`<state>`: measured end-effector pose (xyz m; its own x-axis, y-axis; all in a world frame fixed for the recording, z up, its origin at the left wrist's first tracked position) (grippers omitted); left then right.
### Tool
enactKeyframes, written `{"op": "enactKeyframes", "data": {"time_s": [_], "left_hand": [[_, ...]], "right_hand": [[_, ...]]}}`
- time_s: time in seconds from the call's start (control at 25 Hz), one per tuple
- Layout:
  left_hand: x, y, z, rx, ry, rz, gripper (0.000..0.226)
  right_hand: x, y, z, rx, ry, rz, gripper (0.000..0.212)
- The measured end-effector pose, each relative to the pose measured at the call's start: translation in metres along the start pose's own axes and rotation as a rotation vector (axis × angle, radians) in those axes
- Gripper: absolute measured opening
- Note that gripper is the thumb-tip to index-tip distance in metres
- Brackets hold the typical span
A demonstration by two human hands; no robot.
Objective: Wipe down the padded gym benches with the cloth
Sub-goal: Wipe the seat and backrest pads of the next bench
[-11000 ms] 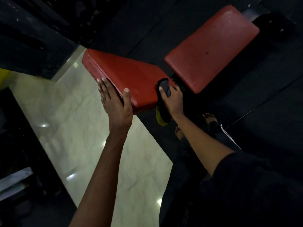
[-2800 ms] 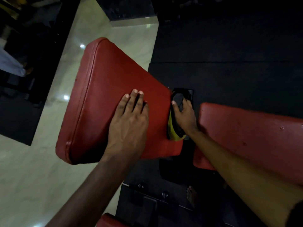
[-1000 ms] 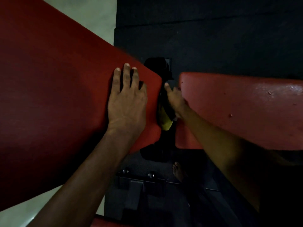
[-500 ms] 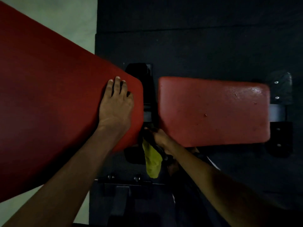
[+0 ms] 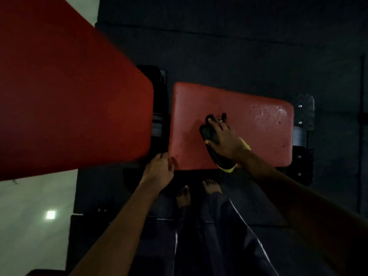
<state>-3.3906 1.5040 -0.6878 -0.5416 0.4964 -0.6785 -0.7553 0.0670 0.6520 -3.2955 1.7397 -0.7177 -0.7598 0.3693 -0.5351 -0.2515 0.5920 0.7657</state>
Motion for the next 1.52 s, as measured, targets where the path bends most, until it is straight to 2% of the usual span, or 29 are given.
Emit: {"op": "enactKeyframes", "data": {"time_s": [0.08,0.12,0.28,0.44,0.64,0.8,0.88,1.0,1.08,1.12,1.36,1.44,1.52], "left_hand": [[0.006,-0.038,-0.017,-0.252,0.159,-0.035,0.064],[0.009,-0.051,-0.023,-0.355,0.222,-0.027,0.068],[0.011,-0.088,-0.039,-0.729,0.375,0.110,0.052],[0.007,-0.104,-0.047,-1.078,0.419,0.190,0.047],[0.012,-0.103,-0.055,-1.160,0.395,0.210,0.045],[0.020,-0.109,-0.074,-1.388,0.470,0.146,0.080],[0.020,-0.112,-0.076,-1.480,0.488,0.084,0.085],[0.021,-0.114,-0.082,-1.417,0.495,0.072,0.092],[0.024,-0.116,-0.087,-1.444,0.506,0.051,0.092],[0.023,-0.118,-0.090,-1.475,0.520,0.051,0.092],[0.017,-0.105,-0.110,-1.501,0.544,0.169,0.098],[0.017,-0.098,-0.113,-1.452,0.543,0.183,0.099],[0.019,-0.095,-0.111,-1.422,0.540,0.204,0.098]], "right_hand": [[0.003,-0.028,0.013,-0.058,0.035,-0.021,0.101],[0.004,-0.038,0.017,-0.083,0.032,0.016,0.101],[0.012,-0.052,0.027,-0.192,0.083,0.223,0.074],[0.040,-0.049,0.023,-0.210,0.141,0.352,0.062],[0.062,-0.047,-0.022,-0.113,0.123,0.383,0.053],[0.011,-0.092,-0.045,-0.300,0.499,0.238,0.063],[0.004,-0.100,-0.041,-0.343,0.573,0.171,0.066],[0.020,-0.091,-0.052,-0.264,0.456,0.187,0.062],[0.017,-0.100,-0.073,-0.212,0.363,0.242,0.058],[0.008,-0.111,-0.085,-0.215,0.372,0.263,0.057],[-0.037,-0.142,-0.083,-0.439,0.722,0.187,0.060],[-0.042,-0.145,-0.083,-0.494,0.777,0.166,0.065],[-0.034,-0.145,-0.094,-0.520,0.793,0.201,0.059]]}}
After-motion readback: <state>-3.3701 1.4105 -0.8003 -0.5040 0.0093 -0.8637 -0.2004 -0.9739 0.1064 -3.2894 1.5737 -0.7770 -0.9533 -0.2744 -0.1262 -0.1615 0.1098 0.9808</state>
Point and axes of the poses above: each hand's wrist, its own x-axis towards the middle knuckle, its own y-axis out of the back of the hand, z = x × y, the point moved 5 cm from there along x, towards the middle knuckle, and after that the axes turned 4 degrees about z, right-handed, at the moved point
